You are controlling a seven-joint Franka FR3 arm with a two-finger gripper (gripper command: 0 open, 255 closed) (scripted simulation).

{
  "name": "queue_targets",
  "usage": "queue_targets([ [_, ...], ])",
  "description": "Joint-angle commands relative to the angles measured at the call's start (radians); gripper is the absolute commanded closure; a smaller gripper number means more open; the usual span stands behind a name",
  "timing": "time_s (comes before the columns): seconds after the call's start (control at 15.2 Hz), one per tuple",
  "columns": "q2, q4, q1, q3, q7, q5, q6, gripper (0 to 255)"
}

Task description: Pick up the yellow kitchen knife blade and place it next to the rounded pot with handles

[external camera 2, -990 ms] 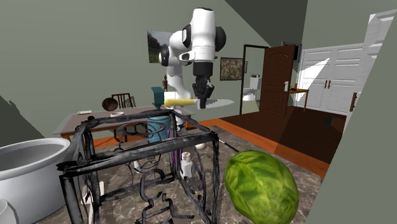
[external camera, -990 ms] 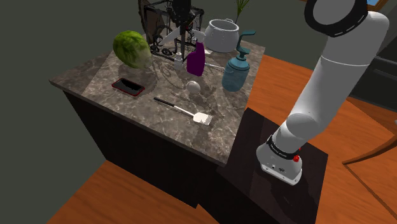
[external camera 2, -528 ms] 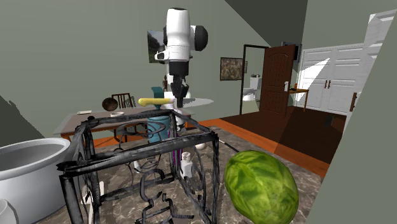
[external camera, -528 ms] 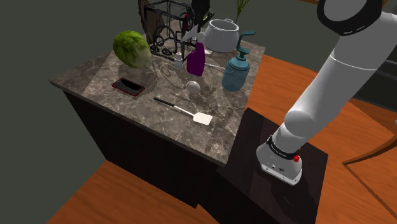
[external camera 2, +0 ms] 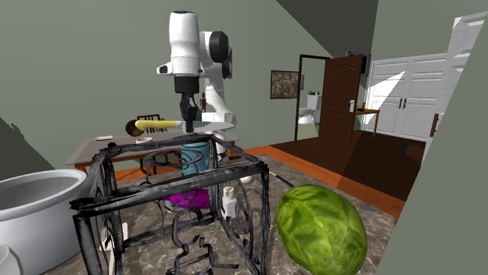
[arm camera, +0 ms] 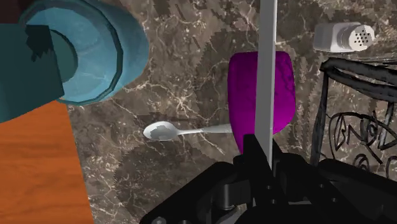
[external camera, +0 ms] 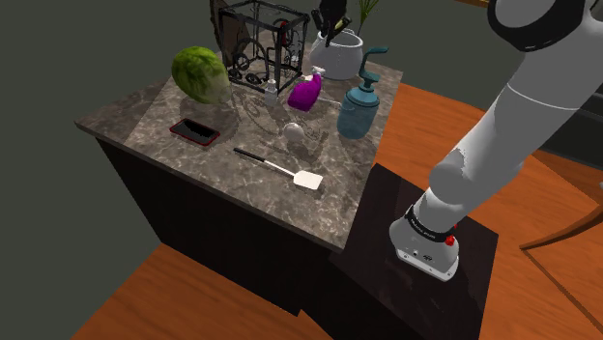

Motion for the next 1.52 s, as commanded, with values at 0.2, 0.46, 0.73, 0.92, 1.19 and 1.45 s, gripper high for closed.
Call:
queue_targets([
  [0.2, 0.004, 0.008, -0.063, -0.054, -0.118, 0.004, -0.002, 255],
  [0.46, 0.024, 0.035, -0.112, -0.095, -0.209, 0.008, -0.006, 255],
  [0.73, 0.061, 0.083, -0.161, -0.135, -0.299, 0.012, -0.015, 255],
  [0.92, 0.1, 0.134, -0.199, -0.163, -0.365, 0.018, -0.027, 255],
  [1.19, 0.167, 0.224, -0.251, -0.197, -0.451, 0.029, -0.05, 255],
  [1.45, 0.187, 0.211, -0.27, -0.206, -0.479, 0.033, -0.017, 255],
])
